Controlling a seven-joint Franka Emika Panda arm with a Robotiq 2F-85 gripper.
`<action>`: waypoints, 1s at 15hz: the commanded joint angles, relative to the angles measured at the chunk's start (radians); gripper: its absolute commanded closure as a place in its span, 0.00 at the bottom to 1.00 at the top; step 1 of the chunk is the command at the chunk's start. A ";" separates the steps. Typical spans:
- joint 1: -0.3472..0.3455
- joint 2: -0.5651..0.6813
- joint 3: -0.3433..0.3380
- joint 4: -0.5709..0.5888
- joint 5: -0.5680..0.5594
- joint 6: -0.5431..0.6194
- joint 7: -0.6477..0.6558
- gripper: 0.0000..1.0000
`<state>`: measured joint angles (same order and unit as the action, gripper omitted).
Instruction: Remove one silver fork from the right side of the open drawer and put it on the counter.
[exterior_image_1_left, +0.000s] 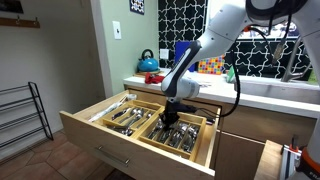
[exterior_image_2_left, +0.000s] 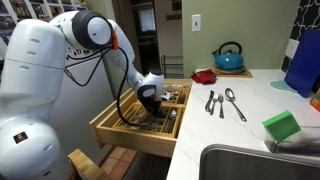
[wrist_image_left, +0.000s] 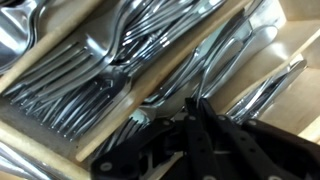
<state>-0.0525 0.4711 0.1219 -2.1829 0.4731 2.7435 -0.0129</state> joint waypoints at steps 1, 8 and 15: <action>-0.006 -0.002 0.002 0.002 -0.021 -0.009 0.032 0.93; -0.004 -0.133 0.008 -0.089 -0.016 -0.016 0.031 0.93; 0.043 -0.286 -0.047 -0.150 -0.135 -0.052 0.098 0.94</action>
<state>-0.0388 0.2686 0.1144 -2.2803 0.4177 2.7383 0.0232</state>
